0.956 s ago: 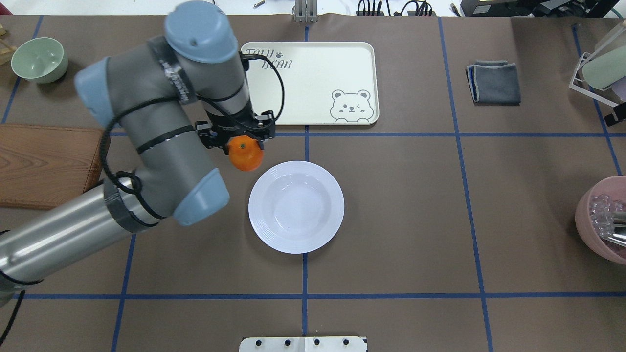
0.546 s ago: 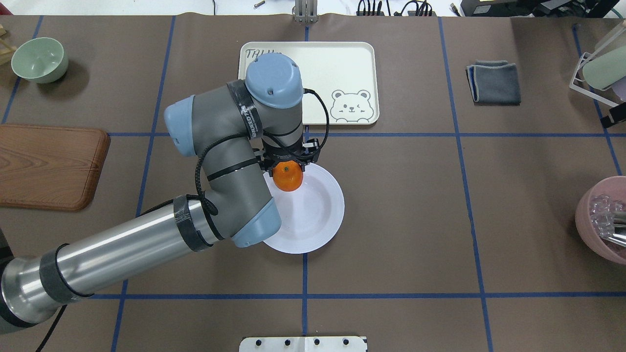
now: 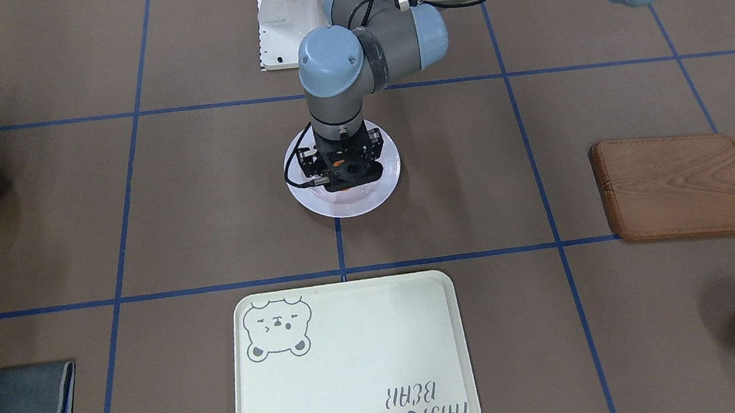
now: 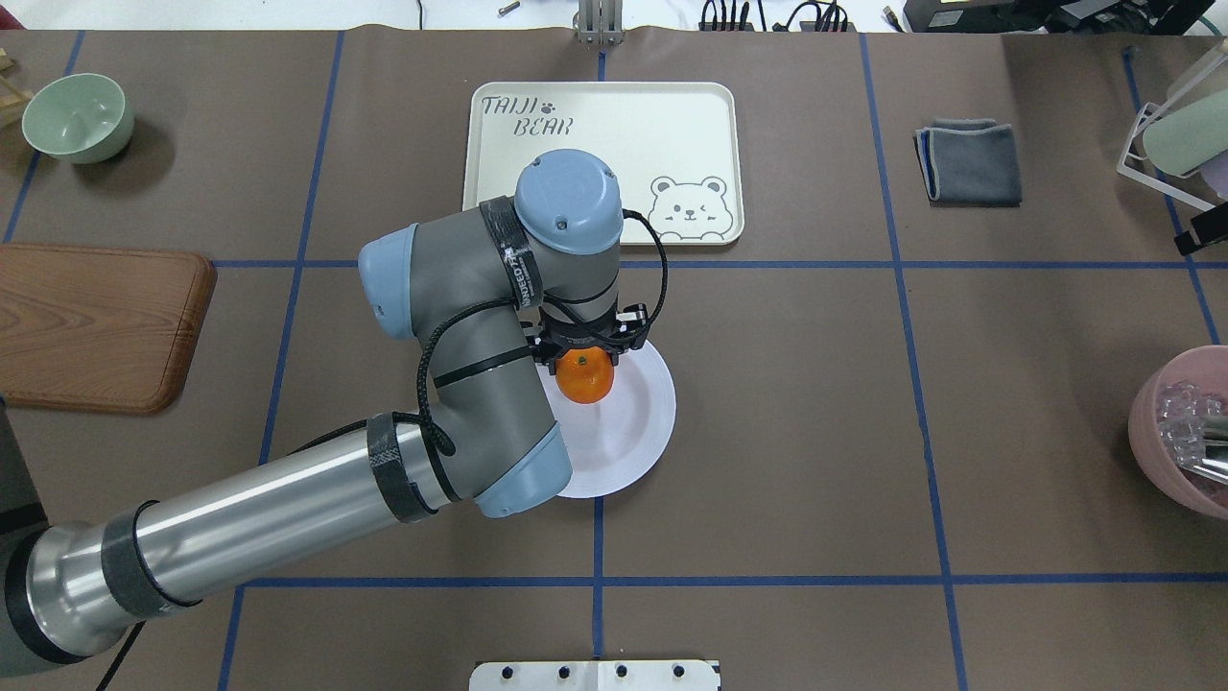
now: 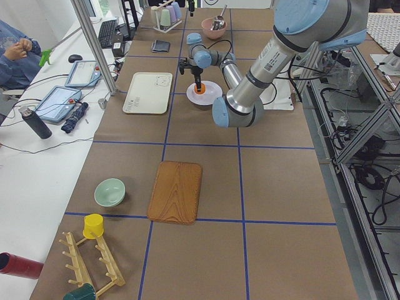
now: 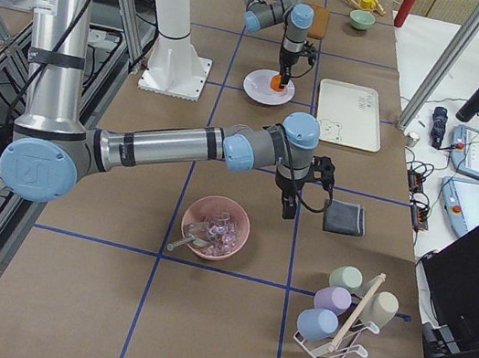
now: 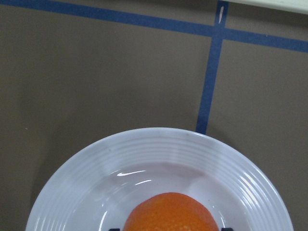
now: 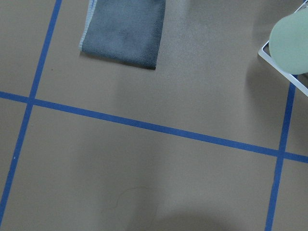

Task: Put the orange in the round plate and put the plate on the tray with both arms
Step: 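Release the orange onto the white plate and raise the left gripper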

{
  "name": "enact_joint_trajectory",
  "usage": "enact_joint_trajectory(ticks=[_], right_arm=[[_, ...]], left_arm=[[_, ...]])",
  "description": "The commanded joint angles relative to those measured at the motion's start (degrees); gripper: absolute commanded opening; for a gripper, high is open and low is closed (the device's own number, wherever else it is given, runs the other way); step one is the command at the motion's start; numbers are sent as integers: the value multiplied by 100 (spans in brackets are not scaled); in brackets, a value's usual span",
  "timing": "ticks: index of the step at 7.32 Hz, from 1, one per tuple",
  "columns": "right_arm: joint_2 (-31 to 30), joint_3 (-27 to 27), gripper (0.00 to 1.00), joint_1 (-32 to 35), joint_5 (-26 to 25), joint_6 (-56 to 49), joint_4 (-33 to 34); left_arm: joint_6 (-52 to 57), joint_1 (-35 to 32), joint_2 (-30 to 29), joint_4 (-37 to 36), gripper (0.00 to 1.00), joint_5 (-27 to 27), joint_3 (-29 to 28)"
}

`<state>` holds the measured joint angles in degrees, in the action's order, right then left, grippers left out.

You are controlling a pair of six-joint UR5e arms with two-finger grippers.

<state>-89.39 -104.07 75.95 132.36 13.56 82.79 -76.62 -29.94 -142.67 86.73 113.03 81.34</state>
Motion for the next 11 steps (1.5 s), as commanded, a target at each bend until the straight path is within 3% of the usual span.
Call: enact_joint_trajectory(ticks=[1,4,5,7,9,11], right_arm=[[0,9,100,-18,-9,7,0],[0,27,100,-36,-18,7,0],[0,27,100,-36,-18,7,9],[0,27,100,-36,-18,7,0],[175,27,100,-123,-26,311,0],[561,-34,100,-535,-27,1154,0]], left_arm=[[-10,127,29,2,6,0,14],[-318,260,90,37,10,0,58],[-309,260,108,37,27,0,49],[-301,260,143,37,97,0,101],[-309,225,178,11,98,-9,346],[-275,-186,798,-51,98,61,1379]])
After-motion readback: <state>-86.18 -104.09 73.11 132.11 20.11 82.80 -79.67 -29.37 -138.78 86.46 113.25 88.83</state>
